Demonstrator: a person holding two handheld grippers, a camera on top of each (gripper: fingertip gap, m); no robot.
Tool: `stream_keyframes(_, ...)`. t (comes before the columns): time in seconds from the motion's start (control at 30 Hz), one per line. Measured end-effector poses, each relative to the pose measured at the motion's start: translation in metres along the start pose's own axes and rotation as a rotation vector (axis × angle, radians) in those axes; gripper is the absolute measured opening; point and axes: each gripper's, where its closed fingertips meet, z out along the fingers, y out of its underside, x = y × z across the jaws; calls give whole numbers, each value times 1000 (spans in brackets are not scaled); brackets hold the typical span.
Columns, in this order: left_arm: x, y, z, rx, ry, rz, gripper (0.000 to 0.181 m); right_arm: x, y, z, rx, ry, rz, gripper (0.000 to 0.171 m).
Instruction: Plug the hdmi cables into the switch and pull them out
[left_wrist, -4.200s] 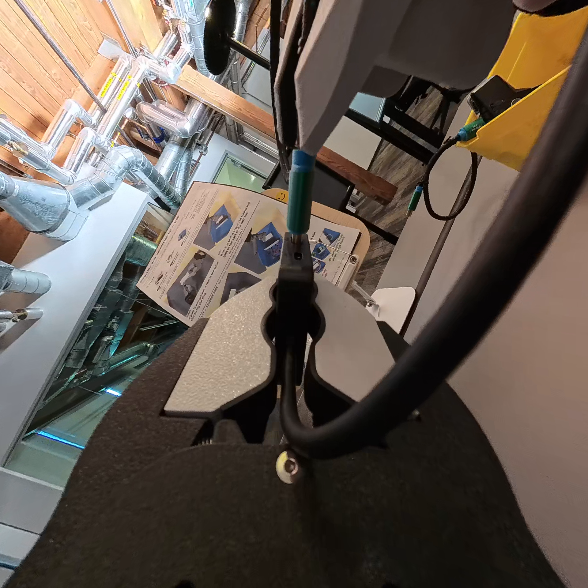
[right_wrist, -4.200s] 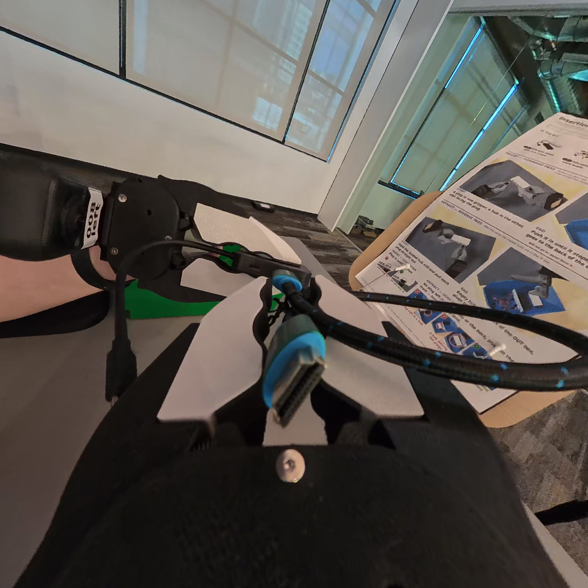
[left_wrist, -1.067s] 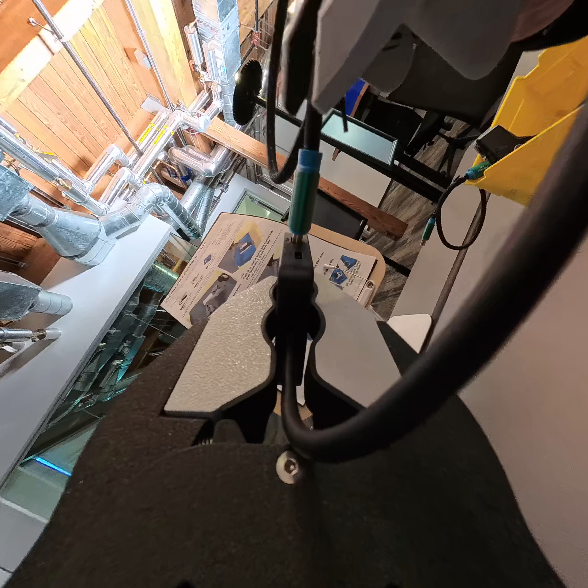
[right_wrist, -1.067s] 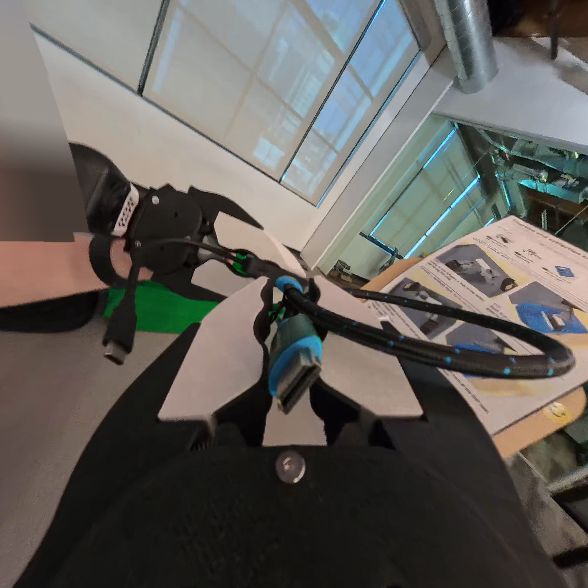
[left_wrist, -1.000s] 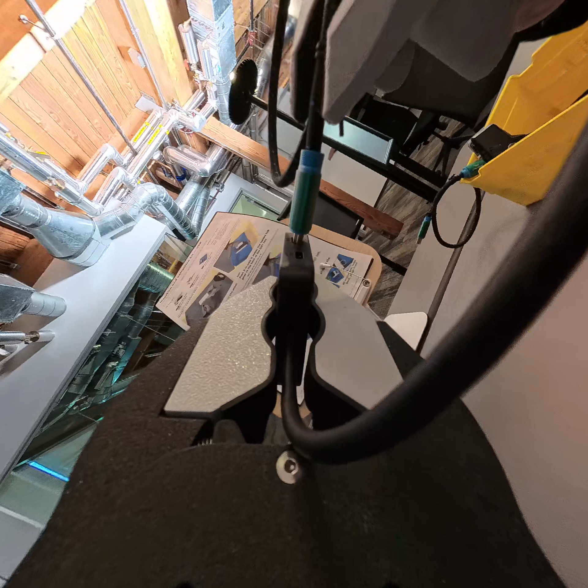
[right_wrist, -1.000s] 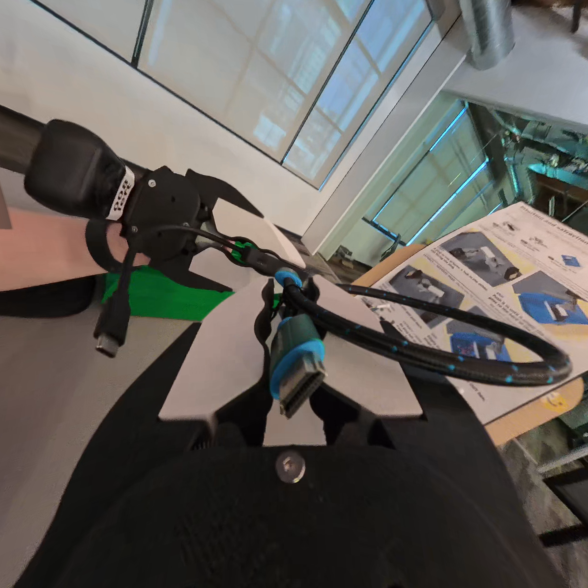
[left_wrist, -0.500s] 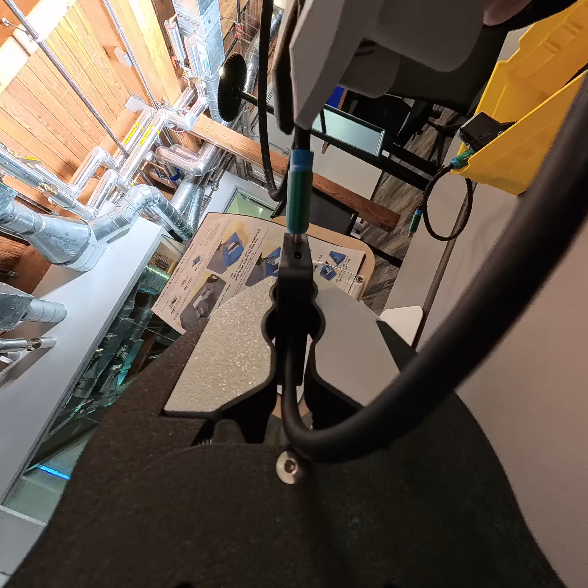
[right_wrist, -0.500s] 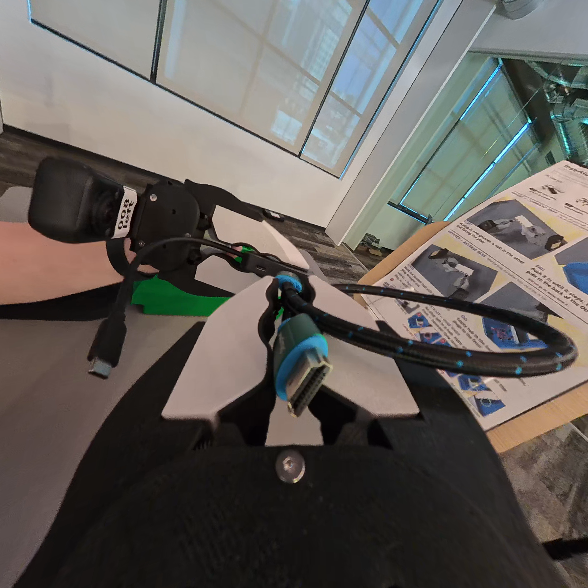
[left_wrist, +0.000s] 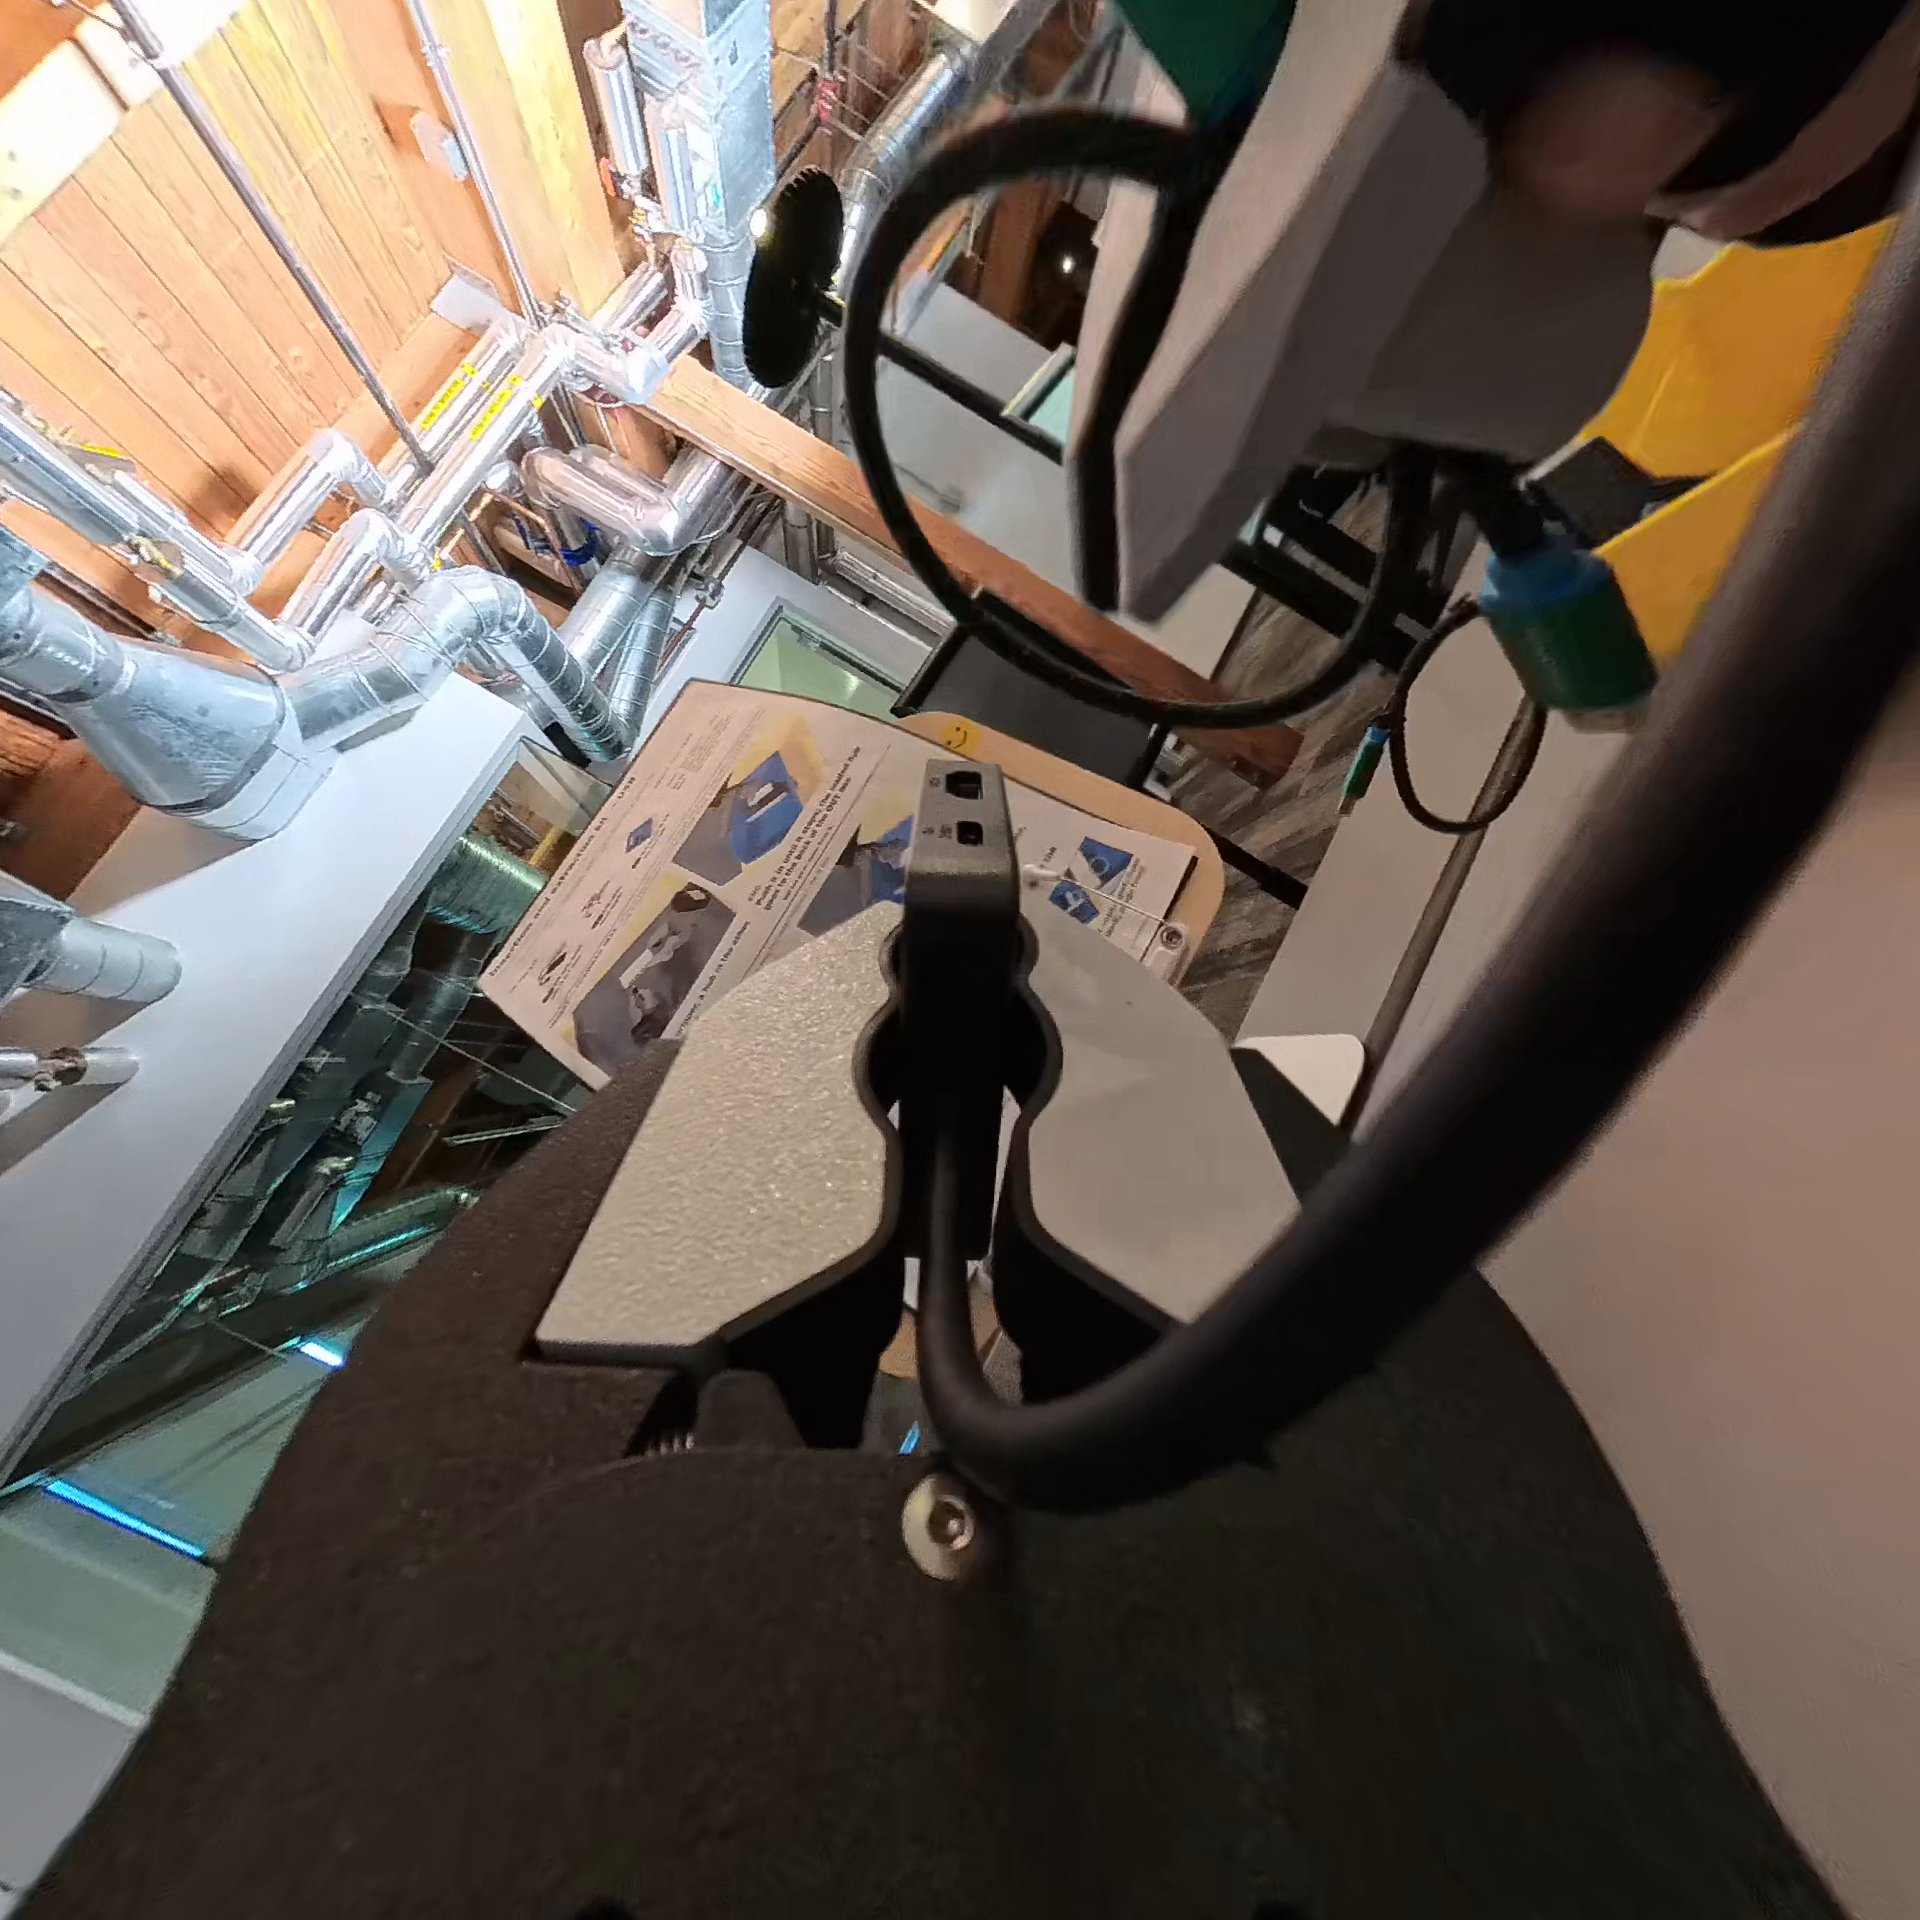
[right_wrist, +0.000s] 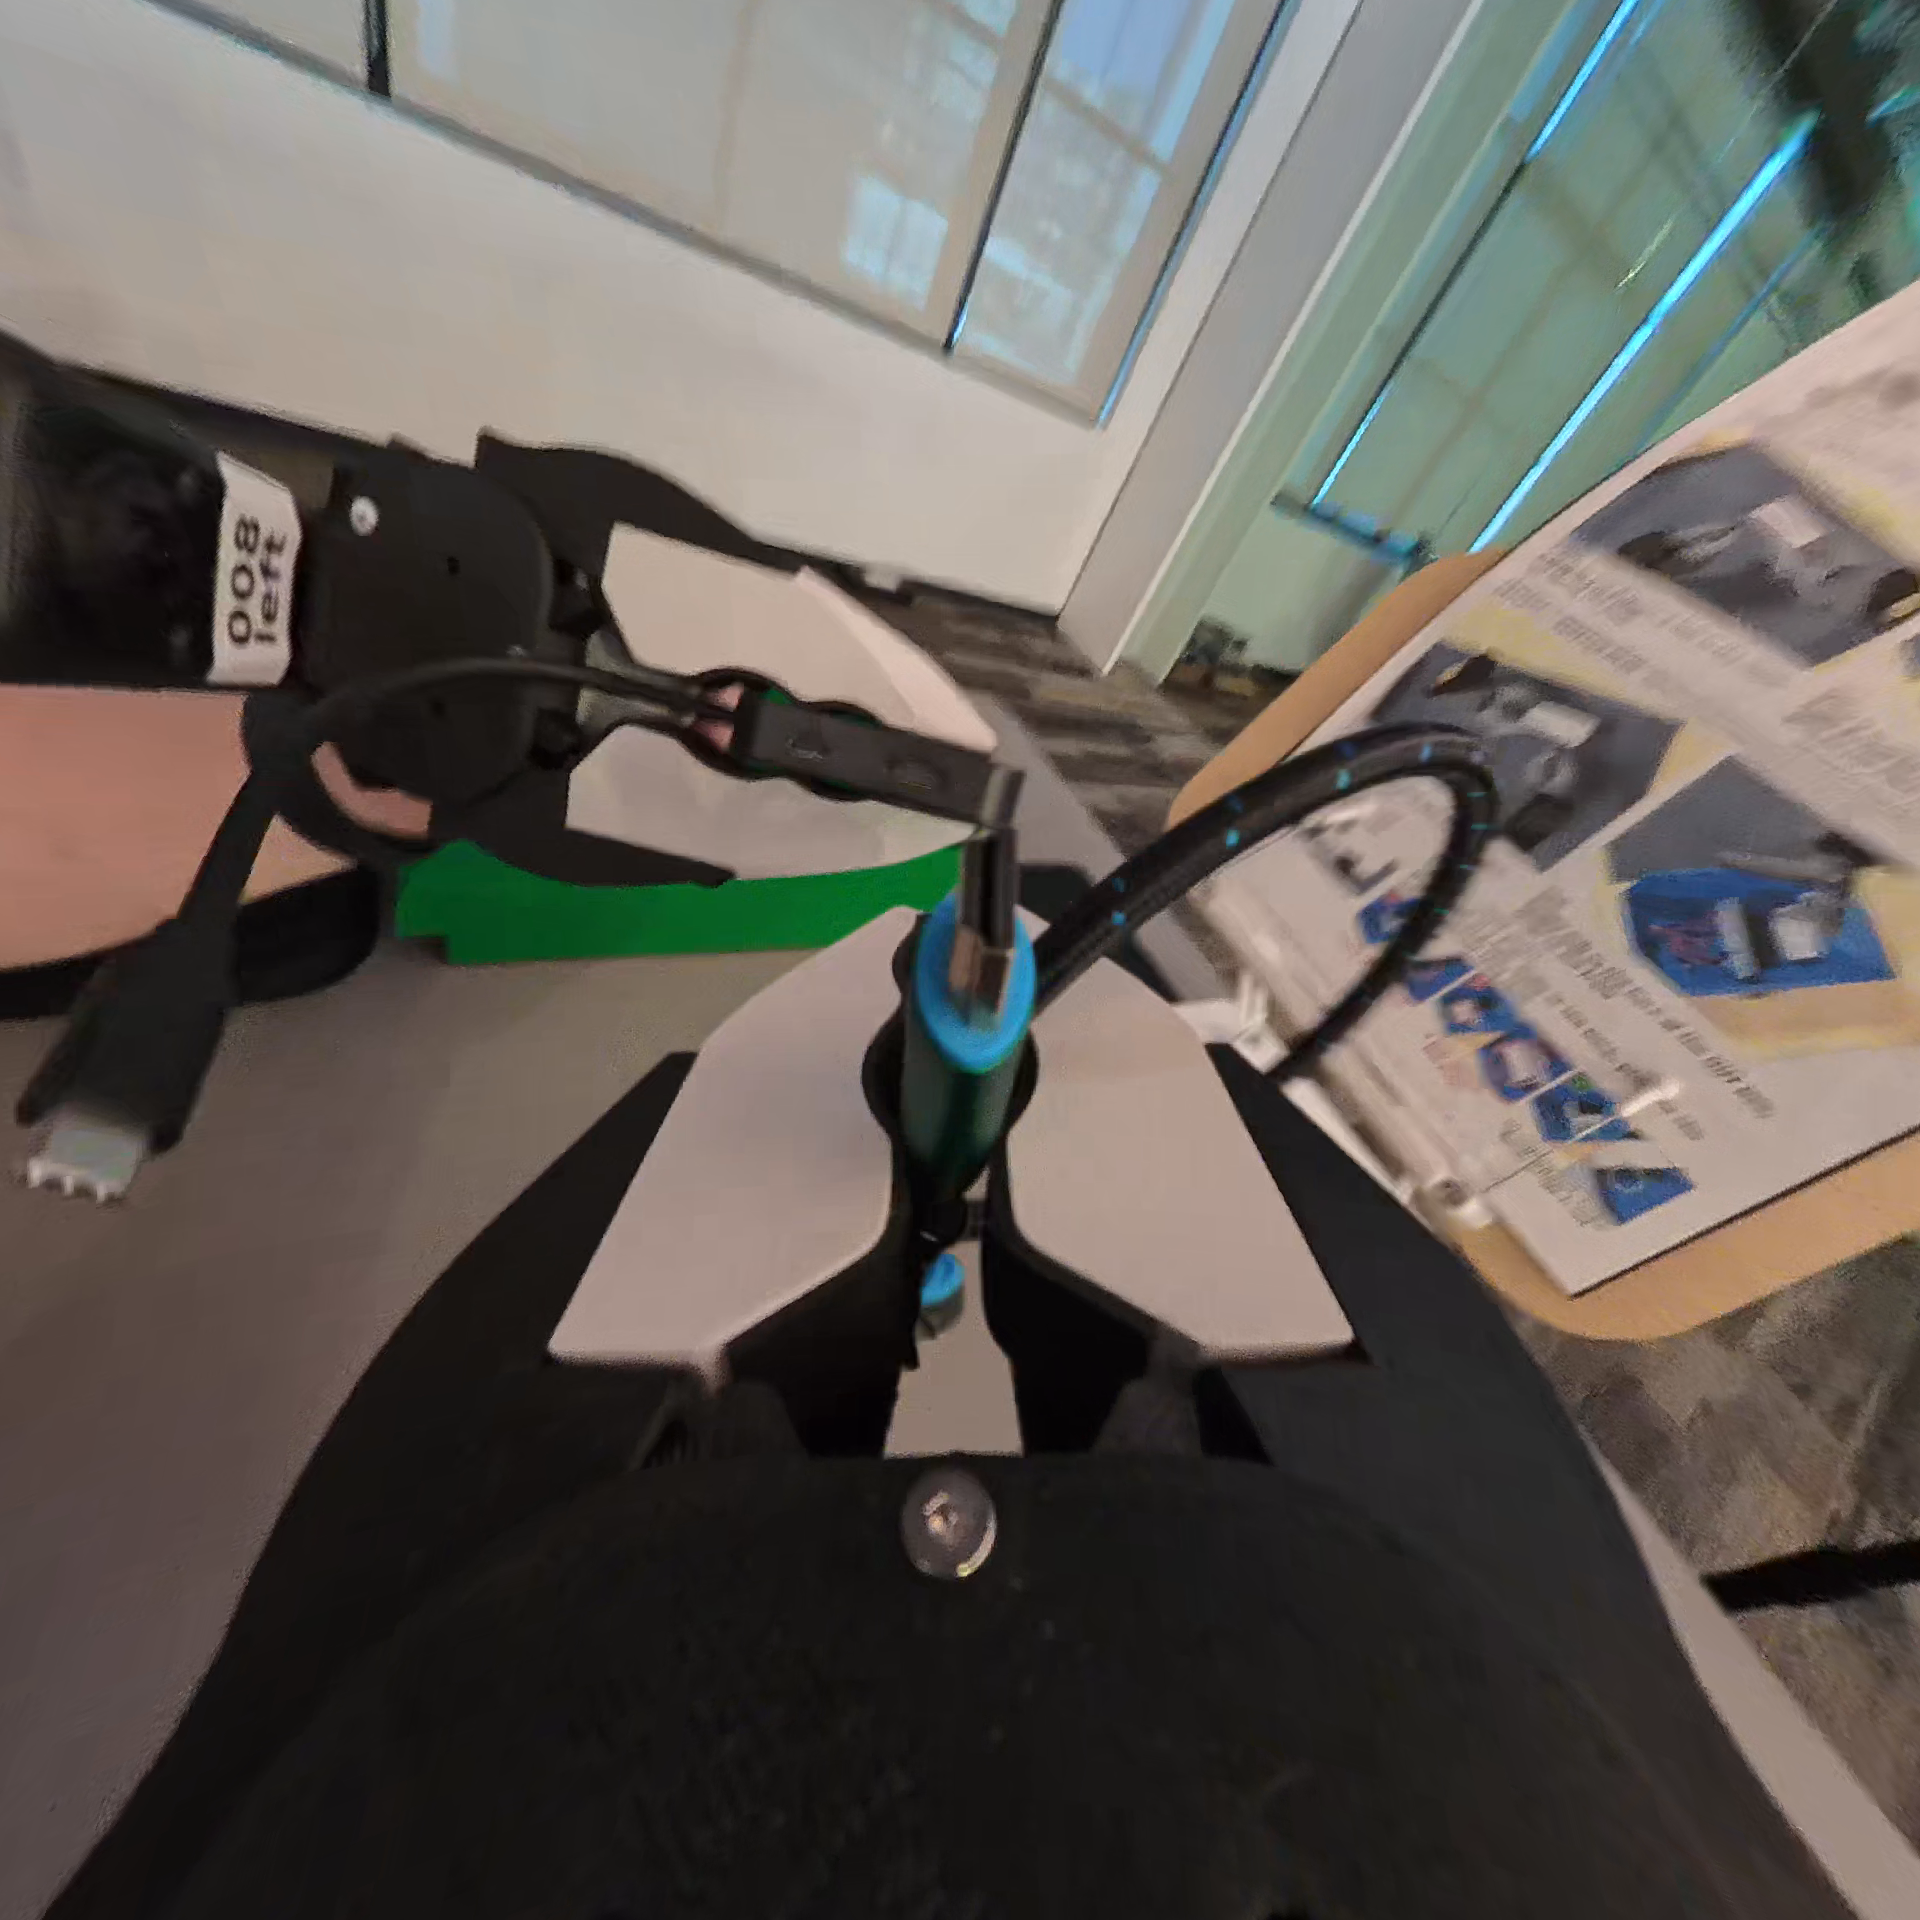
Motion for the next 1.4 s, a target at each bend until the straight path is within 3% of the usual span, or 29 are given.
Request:
stream_keyframes(0.07, 2, 3, 1, -8, 7, 13, 14, 1, 15, 6, -86, 2, 6, 6)
stream_keyframes(0.2, 18, 10, 5, -27, 123, -93, 13, 19, 15, -1, -62, 62, 54, 6)
stream_keyframes(0.37, 51, 18, 20, -124, 172, -70, 14, 42, 29, -10, -9, 35, 293, 7)
stream_keyframes(0.47, 36, 21, 18, -115, 125, -119, 14, 44, 68, 16, -24, -3, 456, 7)
stream_keyframes(0.6, 2, 31, 8, -134, 73, -149, 13, -1, 115, 72, 47, -220, 647, 8)
stream_keyframes(0.67, -10, 36, 4, -147, 52, -149, 13, -21, 143, 88, -8, -295, 708, 8)
stream_keyframes(0.77, -18, 40, 0, -154, 49, -159, 13, -36, 179, 87, -185, -346, 563, 14)
stream_keyframes(0.83, -19, 39, 0, -151, 48, -160, 13, -38, 190, 79, -294, -347, 403, 32)
stream_keyframes(0.97, -16, 38, 1, -151, 66, -156, 13, -64, 208, 58, -474, -504, 271, 37)
stream_keyframes(1.27, -11, 40, 3, -160, 88, -149, 13, -78, 204, 40, -424, -638, 199, 40)
stream_keyframes(1.4, -8, 41, 4, -165, 99, -148, 14, -89, 189, 37, -371, -716, 279, 49)
